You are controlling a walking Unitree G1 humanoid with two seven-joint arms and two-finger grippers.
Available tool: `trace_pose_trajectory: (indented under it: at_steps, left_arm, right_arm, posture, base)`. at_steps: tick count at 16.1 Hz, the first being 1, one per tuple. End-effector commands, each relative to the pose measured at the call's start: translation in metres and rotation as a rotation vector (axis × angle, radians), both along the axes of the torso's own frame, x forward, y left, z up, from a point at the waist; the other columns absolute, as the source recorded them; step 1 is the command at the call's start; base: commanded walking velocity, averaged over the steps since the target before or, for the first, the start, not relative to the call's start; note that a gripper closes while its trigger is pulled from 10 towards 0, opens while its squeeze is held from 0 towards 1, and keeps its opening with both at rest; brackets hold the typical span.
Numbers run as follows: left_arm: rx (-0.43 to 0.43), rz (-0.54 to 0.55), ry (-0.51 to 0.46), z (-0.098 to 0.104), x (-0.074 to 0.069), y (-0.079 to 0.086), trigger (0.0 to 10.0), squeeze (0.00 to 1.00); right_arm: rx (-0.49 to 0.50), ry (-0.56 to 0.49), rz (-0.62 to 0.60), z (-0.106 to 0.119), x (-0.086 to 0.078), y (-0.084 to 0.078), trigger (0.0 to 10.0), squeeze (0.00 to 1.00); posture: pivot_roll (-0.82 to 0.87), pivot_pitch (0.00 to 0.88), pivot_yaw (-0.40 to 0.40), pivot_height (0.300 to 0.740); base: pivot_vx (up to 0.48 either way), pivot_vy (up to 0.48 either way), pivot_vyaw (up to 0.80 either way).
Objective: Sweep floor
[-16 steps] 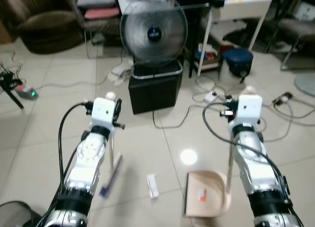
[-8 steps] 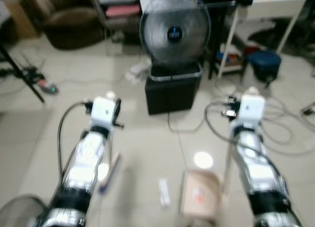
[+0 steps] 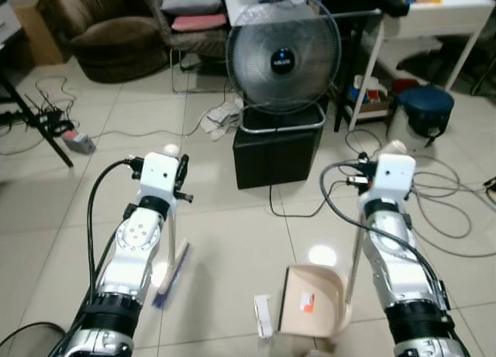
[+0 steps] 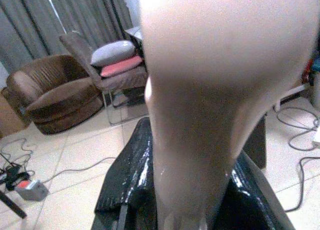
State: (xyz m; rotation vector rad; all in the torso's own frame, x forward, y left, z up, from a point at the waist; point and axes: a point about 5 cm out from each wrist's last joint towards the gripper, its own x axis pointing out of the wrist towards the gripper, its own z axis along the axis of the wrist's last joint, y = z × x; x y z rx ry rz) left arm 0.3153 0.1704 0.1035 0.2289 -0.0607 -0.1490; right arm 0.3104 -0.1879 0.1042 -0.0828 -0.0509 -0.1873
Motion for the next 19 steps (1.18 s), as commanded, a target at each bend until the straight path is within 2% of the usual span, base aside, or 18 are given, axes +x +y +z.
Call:
trace_pose_trajectory:
  at_steps: [1, 4, 7, 10, 14, 16, 19]
  left_arm:
    - [-0.01, -0.011, -0.038, 0.011, 0.004, 0.0, 10.0, 0.0]
    - [-0.028, 0.006, 0.002, 0.005, 0.001, 0.005, 10.0, 0.0]
    - [-0.014, 0.025, -0.004, -0.001, -0.004, 0.011, 10.0, 0.0]
    - [-0.041, 0.07, -0.001, -0.001, -0.003, 0.017, 10.0, 0.0]
    - [-0.051, 0.041, -0.022, -0.001, -0.003, 0.013, 10.0, 0.0]
    - [-0.053, 0.012, -0.031, -0.003, -0.002, 0.008, 10.0, 0.0]
    - [-0.037, -0.041, -0.042, -0.004, -0.002, 0.001, 10.0, 0.0]
  right_arm:
    - [-0.014, -0.041, 0.004, 0.008, 0.002, -0.003, 10.0, 0.0]
    - [-0.005, -0.044, 0.015, 0.007, 0.003, -0.005, 10.0, 0.0]
    - [-0.072, -0.023, 0.037, -0.003, 0.003, -0.009, 10.0, 0.0]
    - [-0.095, -0.053, 0.03, 0.0, 0.005, -0.013, 10.0, 0.0]
    - [-0.138, -0.115, 0.015, 0.009, 0.011, -0.019, 10.0, 0.0]
    - [-0.158, -0.162, 0.043, 0.014, 0.015, -0.015, 10.0, 0.0]
    - [-0.174, -0.177, 0.057, 0.012, 0.017, -0.008, 10.0, 0.0]
  posture:
    - [-0.05, 0.059, 0.066, 0.74]
    - [-0.04, 0.083, 0.067, 0.74]
    - [-0.01, 0.102, 0.074, 0.74]
    - [0.0, 0.134, 0.088, 0.74]
    - [0.04, 0.205, 0.101, 0.74]
    - [0.04, 0.261, 0.113, 0.74]
    - [0.07, 0.315, 0.111, 0.74]
  base:
    - [0.352, 0.0, 0.0]
    - [0.0, 0.0, 0.0]
    - [0.0, 0.0, 0.0]
    - [0.0, 0.0, 0.0]
    - [0.0, 0.0, 0.0]
    - [0.0, 0.0, 0.0]
    - [0.0, 0.0, 0.0]
